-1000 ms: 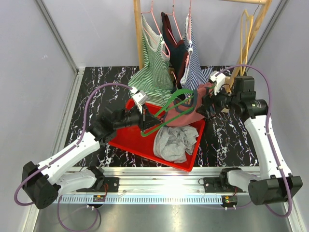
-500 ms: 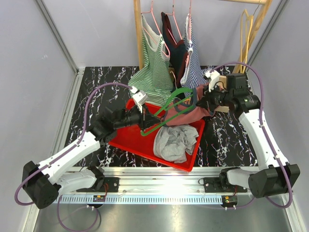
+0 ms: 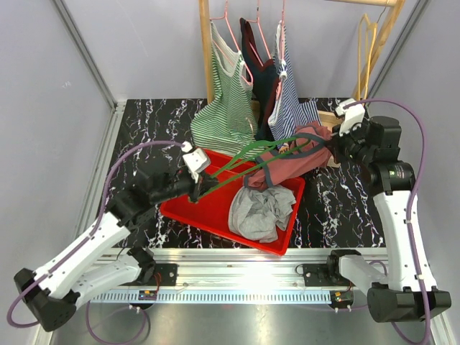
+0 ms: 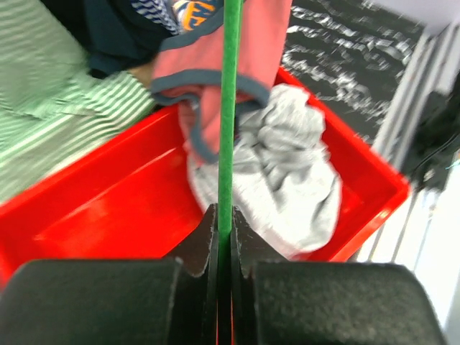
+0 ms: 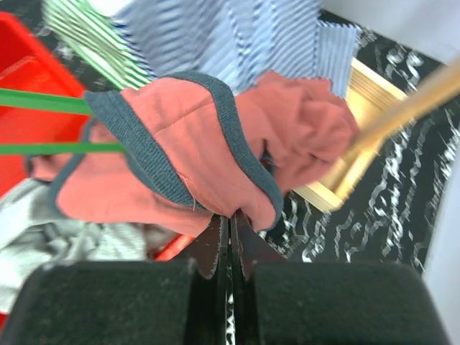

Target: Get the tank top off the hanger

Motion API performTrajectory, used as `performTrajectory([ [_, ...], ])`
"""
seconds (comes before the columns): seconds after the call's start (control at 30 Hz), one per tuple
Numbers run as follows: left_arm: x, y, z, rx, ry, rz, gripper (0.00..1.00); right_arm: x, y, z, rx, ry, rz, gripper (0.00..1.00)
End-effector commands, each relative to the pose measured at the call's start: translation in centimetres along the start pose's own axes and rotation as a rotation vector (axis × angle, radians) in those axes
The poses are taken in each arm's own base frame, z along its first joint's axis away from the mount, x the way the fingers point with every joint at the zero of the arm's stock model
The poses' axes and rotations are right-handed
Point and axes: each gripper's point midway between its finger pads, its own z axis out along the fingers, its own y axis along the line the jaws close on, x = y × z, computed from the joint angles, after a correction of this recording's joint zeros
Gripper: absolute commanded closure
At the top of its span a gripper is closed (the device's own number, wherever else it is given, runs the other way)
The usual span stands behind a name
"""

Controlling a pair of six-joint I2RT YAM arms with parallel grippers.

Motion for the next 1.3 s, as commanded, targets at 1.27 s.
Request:
performTrajectory([
  [1.27,-4.6,0.6,-5.2,-0.115,-0.217,0.218,1.00,14.5,3.0,1.6,-0.360,0.302,-0.172,1.00],
])
